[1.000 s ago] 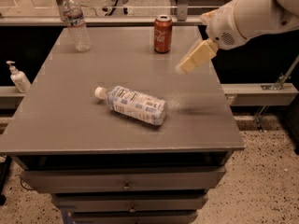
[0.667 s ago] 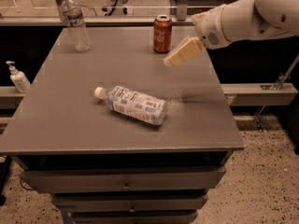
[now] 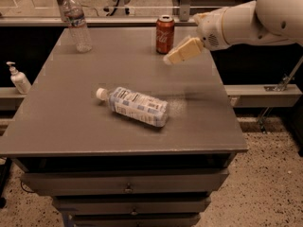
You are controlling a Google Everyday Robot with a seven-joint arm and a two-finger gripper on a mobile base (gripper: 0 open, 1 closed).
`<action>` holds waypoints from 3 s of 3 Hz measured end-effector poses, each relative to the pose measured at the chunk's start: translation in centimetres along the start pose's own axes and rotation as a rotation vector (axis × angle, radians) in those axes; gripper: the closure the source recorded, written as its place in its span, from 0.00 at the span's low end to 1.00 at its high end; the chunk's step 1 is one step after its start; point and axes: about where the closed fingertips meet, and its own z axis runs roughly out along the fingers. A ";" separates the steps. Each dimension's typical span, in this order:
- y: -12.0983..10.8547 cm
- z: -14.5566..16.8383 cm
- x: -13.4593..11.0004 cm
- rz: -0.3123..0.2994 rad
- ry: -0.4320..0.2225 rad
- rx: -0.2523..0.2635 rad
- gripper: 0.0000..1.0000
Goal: Move coke can near water bottle
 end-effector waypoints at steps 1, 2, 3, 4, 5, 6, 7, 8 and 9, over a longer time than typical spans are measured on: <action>-2.9 3.5 -0.3 0.062 -0.099 0.068 0.00; -6.2 7.5 -0.8 0.105 -0.191 0.128 0.00; -9.1 10.8 -1.0 0.123 -0.252 0.176 0.00; -11.4 12.6 -0.5 0.144 -0.279 0.213 0.00; -12.0 13.9 0.1 0.195 -0.288 0.209 0.16; -11.6 14.5 -0.1 0.252 -0.308 0.174 0.39; -10.0 14.5 -1.8 0.310 -0.376 0.094 0.62; -6.7 15.6 -6.6 0.328 -0.497 -0.047 0.86; -3.2 17.5 -11.6 0.278 -0.577 -0.184 1.00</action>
Offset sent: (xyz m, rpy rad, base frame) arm 0.1603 0.0296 -0.0187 0.3345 -0.1724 -0.1756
